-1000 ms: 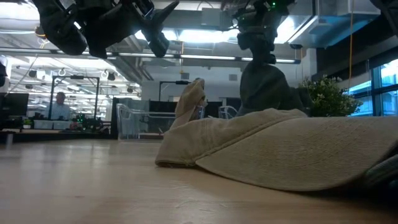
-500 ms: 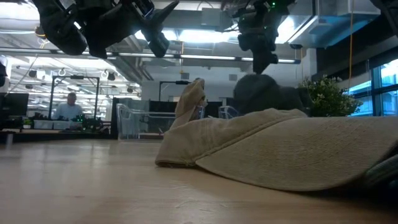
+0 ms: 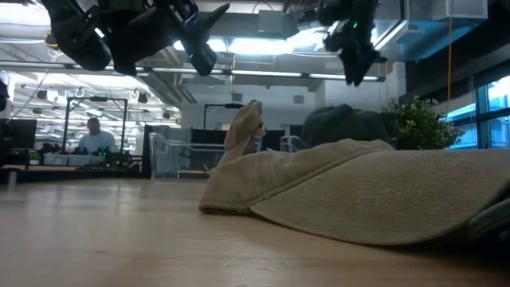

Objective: Pick & Place hat
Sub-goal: Put the black cap into the right transparent bin

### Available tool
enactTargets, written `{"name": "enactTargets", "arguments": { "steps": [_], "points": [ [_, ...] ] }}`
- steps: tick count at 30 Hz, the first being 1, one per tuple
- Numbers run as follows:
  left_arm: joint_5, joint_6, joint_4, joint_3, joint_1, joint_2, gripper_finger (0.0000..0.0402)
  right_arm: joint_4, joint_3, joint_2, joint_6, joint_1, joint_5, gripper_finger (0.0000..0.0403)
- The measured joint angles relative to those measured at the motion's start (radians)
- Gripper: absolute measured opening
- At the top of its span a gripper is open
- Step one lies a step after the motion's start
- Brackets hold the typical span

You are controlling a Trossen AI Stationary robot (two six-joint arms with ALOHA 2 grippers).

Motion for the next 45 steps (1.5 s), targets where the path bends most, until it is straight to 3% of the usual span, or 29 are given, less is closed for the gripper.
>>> {"name": "enactTargets", "arguments": {
  "steps": [4, 9, 17, 23, 31, 34, 37, 45],
  "points": [
    [0.000, 0.009, -0.053, 0.000, -0.017, 0.000, 0.0155, 0.003, 0.000, -0.101, 0.028, 0.052, -0.030, 0.0210],
    [0.007, 0.041, -0.110, 0.000, -0.061, 0.000, 0.0155, 0.054, 0.000, -0.199, 0.077, 0.164, -0.209, 0.0210],
    [0.064, -0.033, -0.172, 0.000, -0.117, 0.000, 0.0155, 0.225, -0.011, -0.204, 0.095, 0.393, -0.292, 0.0210],
    [0.154, -0.236, -0.269, 0.000, -0.131, 0.000, 0.0155, 0.256, -0.061, -0.169, 0.096, 0.510, -0.343, 0.0210],
    [0.344, -0.708, -0.397, 0.000, -0.219, 0.000, 0.0155, 0.254, -0.094, -0.139, 0.096, 0.552, -0.279, 0.0210],
    [0.363, -0.829, -0.454, 0.000, -0.269, 0.000, 0.0155, 0.254, -0.094, -0.129, 0.087, 0.552, -0.258, 0.0210],
    [0.315, -0.766, -0.587, 0.001, -0.312, 0.000, 0.0155, 0.264, -0.094, -0.127, 0.064, 0.551, -0.254, 0.0210],
    [0.236, -0.164, -1.080, 0.001, -0.357, 0.000, 0.0155, 0.349, -0.094, -0.122, 0.023, 0.551, -0.254, 0.0210]
  ]
}}
